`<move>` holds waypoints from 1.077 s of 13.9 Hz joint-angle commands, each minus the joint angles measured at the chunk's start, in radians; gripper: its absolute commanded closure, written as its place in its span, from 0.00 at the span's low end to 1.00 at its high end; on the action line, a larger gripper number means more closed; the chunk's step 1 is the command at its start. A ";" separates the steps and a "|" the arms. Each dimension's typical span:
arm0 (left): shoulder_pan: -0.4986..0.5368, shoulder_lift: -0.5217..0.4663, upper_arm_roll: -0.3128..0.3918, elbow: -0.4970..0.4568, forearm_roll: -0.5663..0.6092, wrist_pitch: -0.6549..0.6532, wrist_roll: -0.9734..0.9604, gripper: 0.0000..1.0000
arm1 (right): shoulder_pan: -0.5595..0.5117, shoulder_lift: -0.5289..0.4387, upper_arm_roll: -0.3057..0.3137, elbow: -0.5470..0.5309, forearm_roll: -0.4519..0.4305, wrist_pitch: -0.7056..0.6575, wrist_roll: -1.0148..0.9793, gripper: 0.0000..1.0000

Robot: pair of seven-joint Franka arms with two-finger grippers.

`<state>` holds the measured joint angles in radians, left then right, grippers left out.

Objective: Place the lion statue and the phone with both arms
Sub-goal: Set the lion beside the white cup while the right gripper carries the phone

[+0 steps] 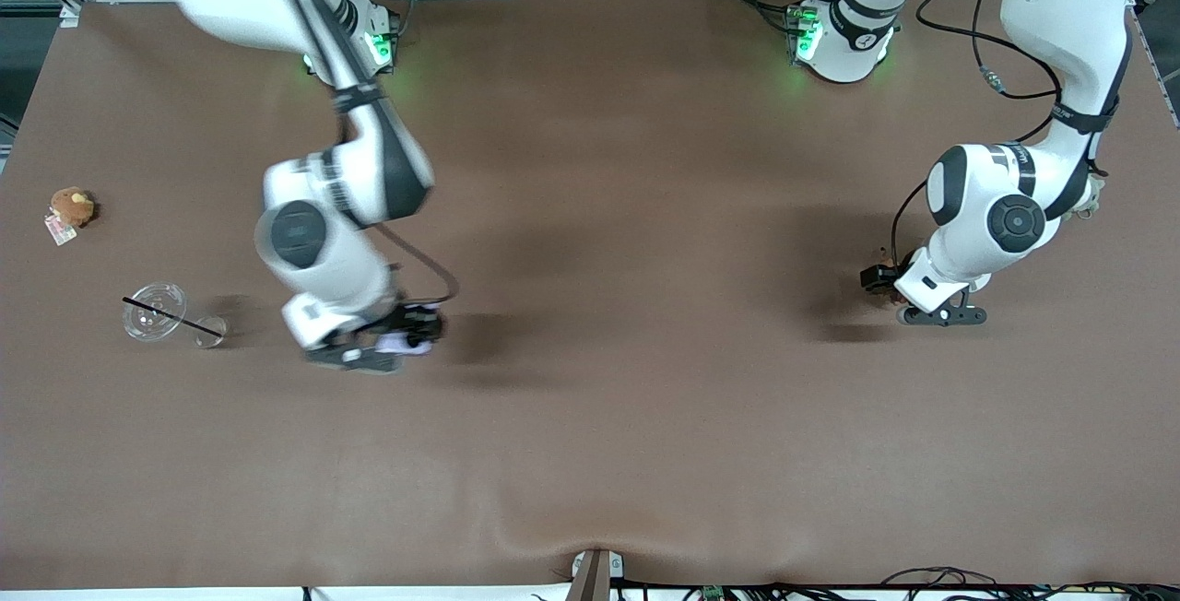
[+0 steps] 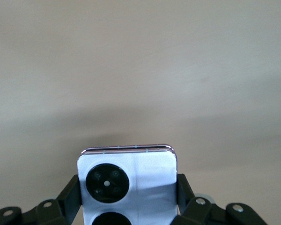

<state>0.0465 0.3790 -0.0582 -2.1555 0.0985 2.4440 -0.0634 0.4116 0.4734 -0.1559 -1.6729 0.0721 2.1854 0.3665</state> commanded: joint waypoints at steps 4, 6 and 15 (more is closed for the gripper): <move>-0.008 -0.028 -0.057 0.342 0.015 -0.454 -0.015 0.00 | -0.253 0.019 0.019 -0.065 -0.012 0.013 -0.294 0.90; -0.005 -0.031 -0.058 0.416 0.007 -0.517 -0.013 0.00 | -0.290 0.051 0.019 -0.067 -0.014 0.014 -0.317 0.90; 0.000 -0.166 -0.072 0.727 -0.008 -0.812 -0.013 0.00 | -0.379 0.171 0.019 -0.065 -0.014 0.117 -0.420 0.90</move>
<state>0.0392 0.2216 -0.1299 -1.5001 0.0962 1.6841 -0.0688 0.0765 0.6428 -0.1558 -1.7438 0.0718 2.2959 -0.0109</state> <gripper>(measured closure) 0.000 0.167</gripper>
